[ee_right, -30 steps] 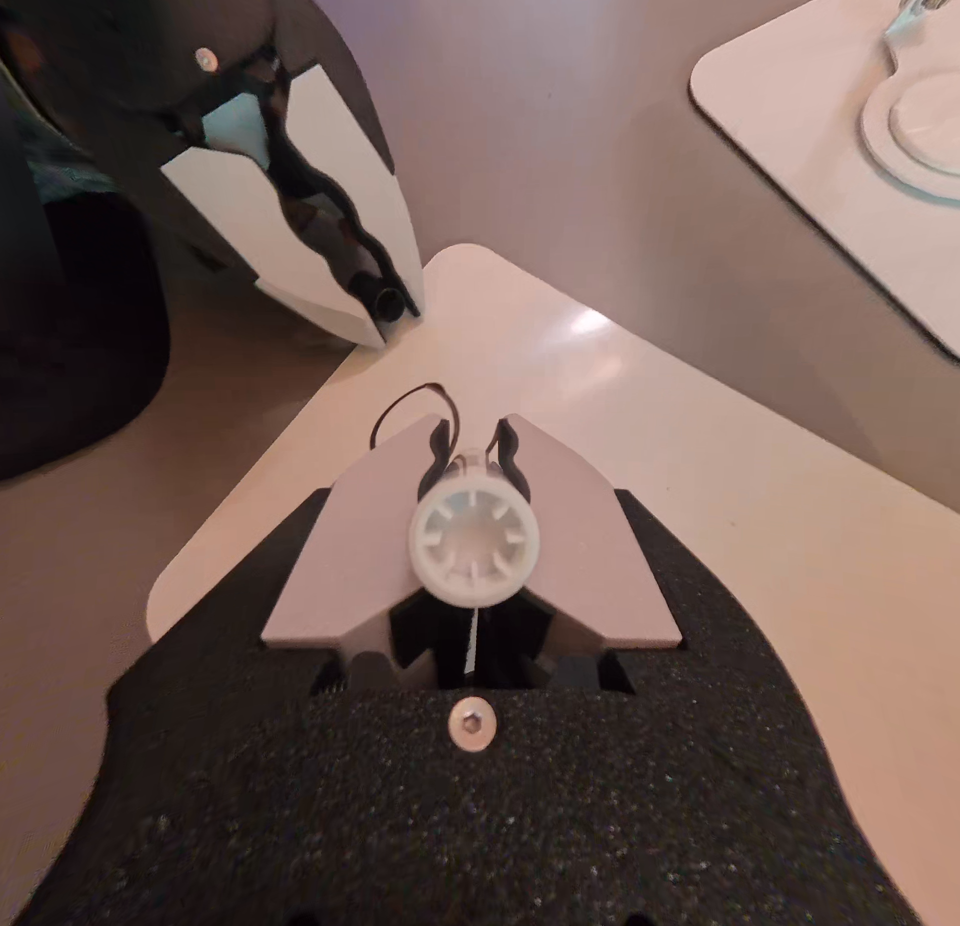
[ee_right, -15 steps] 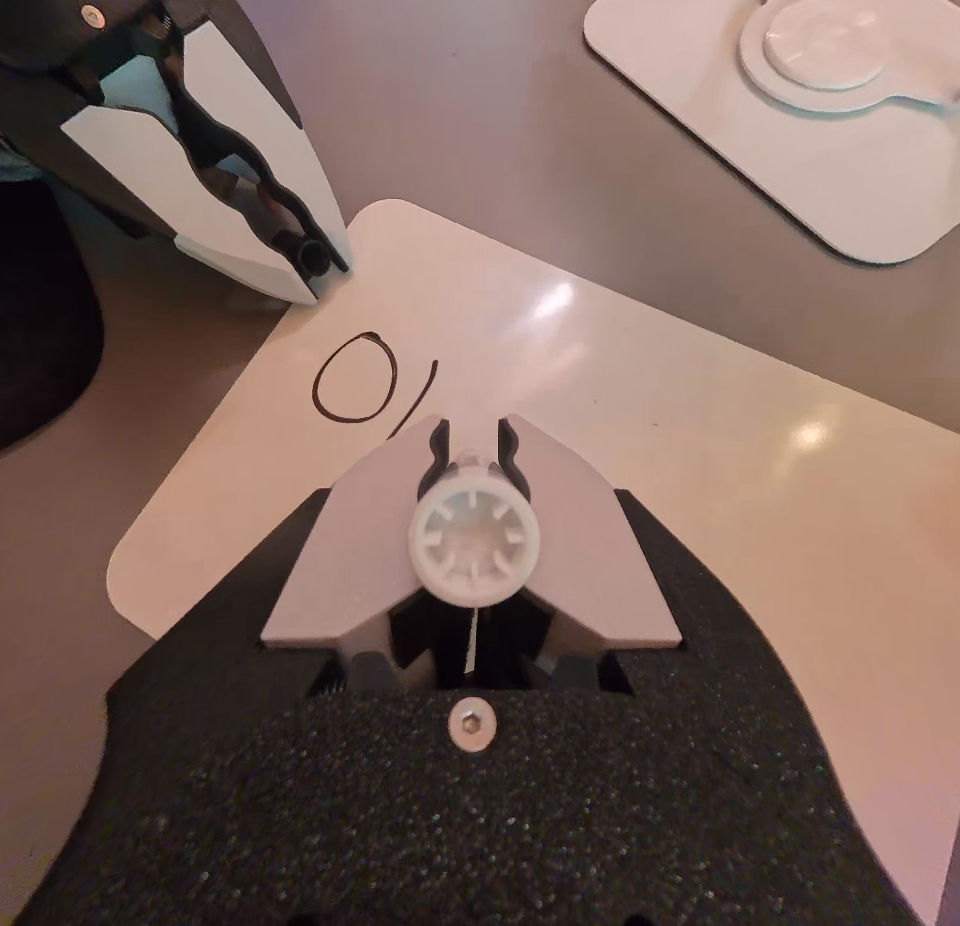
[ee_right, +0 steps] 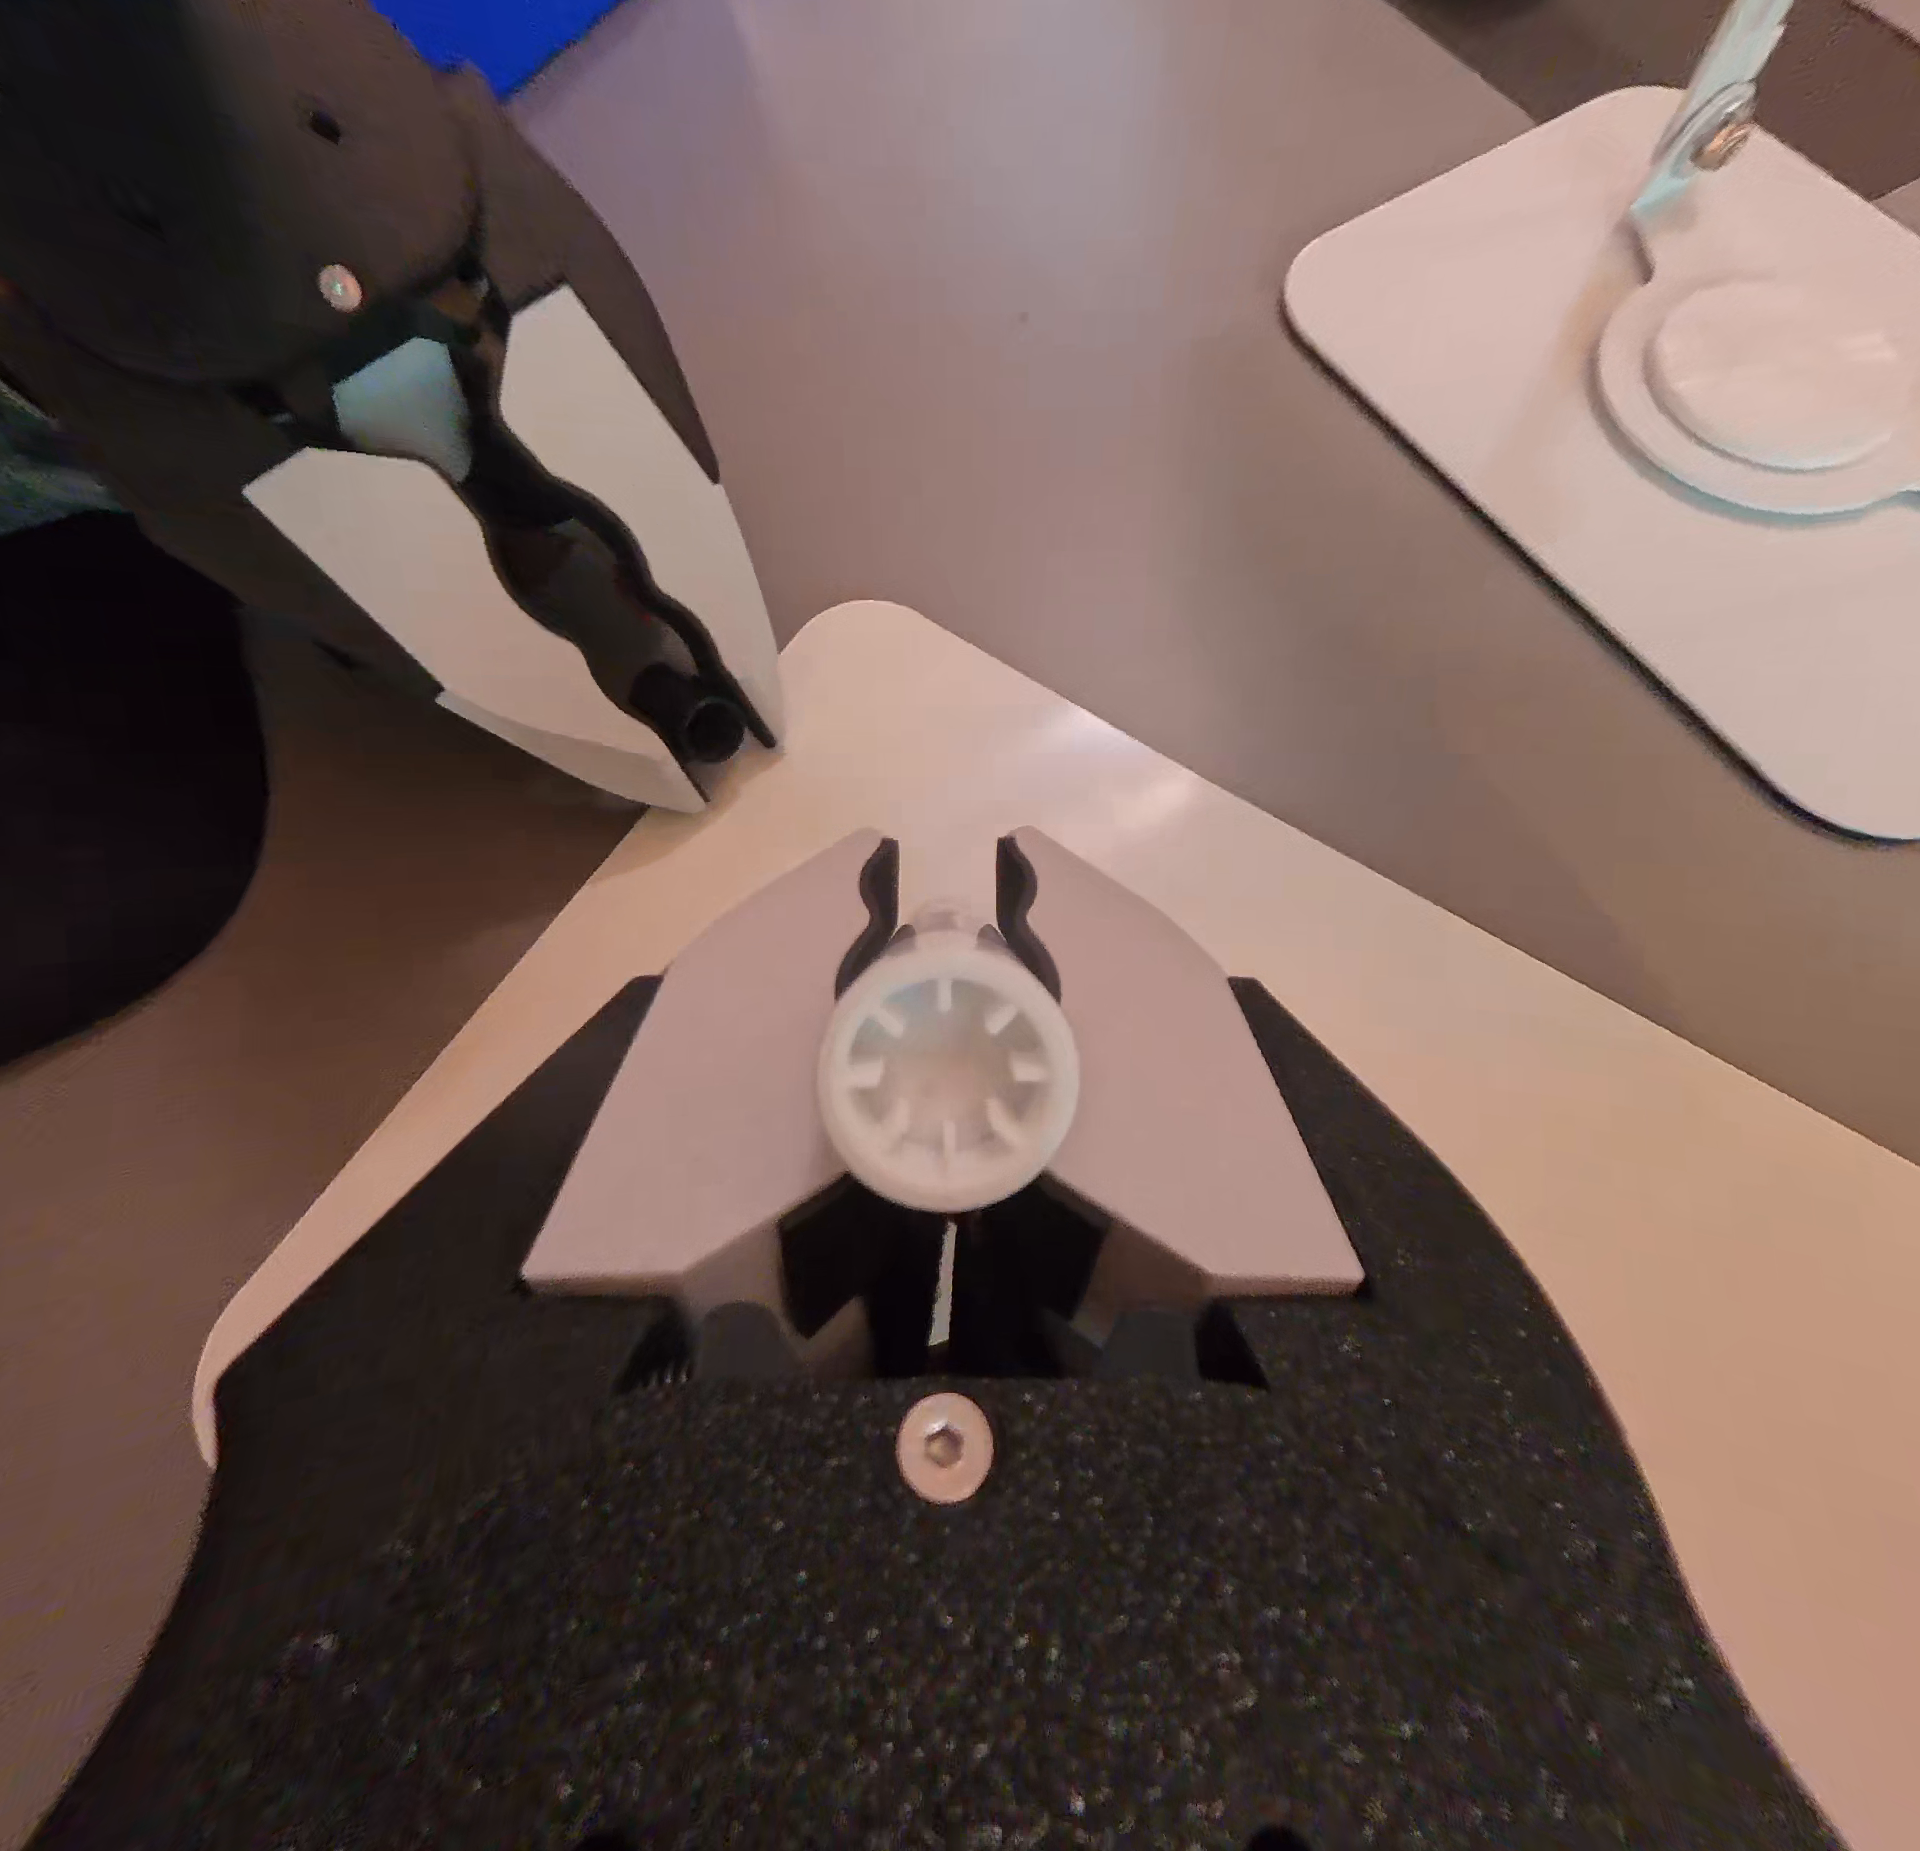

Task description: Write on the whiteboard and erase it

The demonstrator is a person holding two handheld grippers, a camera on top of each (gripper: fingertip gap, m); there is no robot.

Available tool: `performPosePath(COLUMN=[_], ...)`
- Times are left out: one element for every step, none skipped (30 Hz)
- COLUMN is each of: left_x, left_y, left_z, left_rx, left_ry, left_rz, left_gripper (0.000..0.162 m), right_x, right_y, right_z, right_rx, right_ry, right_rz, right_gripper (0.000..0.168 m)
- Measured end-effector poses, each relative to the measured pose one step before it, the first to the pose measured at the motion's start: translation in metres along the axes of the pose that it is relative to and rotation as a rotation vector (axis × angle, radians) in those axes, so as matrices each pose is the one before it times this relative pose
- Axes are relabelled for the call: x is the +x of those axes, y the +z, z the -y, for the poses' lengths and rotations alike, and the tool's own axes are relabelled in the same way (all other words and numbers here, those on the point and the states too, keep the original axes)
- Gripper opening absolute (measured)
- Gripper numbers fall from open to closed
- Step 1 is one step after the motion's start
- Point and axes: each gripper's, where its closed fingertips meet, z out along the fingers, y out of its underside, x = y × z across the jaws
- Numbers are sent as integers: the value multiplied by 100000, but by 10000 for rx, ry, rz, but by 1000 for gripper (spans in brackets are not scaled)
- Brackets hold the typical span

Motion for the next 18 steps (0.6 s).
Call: performPosePath(left_x=[12,-10,1,1,-1,-6,1,3,-4,8,-4,1,-4,-1,1,2,1,3], left_y=[-5,0,-5,1,0,4,0,1,1,1,-2,-1,-2,9,-4,-1,-5,7], left_z=[6,2,-4,2,0,3,-1,1,1,0,1,3,-2,2,-3,3,-3,7], left_rx=[-4,0,0,1,0,-2,0,1,1,1,4,6,-2,-10,2,5,1,2], left_ry=[-1,-1,-4,2,1,0,-1,0,4,5,0,-3,-12,-10,8,-4,-3,4], left_rz=[-2,-3,-4,-2,0,0,-1,-2,1,2,-3,-5,-1,2,0,-5,-5,1], left_gripper=[20,20,20,20,20,20,20,20,20,20,20,19,20,20,20,20,20,19], right_x=[669,900,950,672,409,216,35,-132,-164,-60,112,269,450,797,1057,1065,918,615], right_y=[-689,-759,-721,-583,-437,-255,-74,52,132,148,89,-25,-192,-276,-315,-270,-208,-134], right_z=[115,-267,-472,-526,-394,-338,-320,-263,-202,-224,-280,-255,-141,-236,-271,-256,-199,-133], right_rx=[168,-24,-119,-157,-84,-95,-130,-112,-84,-84,-102,-63,25,-39,-32,-1,11,3], right_ry=[294,212,80,105,104,45,-19,-36,-33,-38,-23,11,59,45,73,149,182,118], right_rz=[-84,-203,-303,-183,-85,-53,-10,41,52,8,-51,-83,-120,-257,-319,-245,-173,-105], right_gripper=[18,19,18,19,18,18,18,18,18,19,19,19,19,19,19,19,18,18])
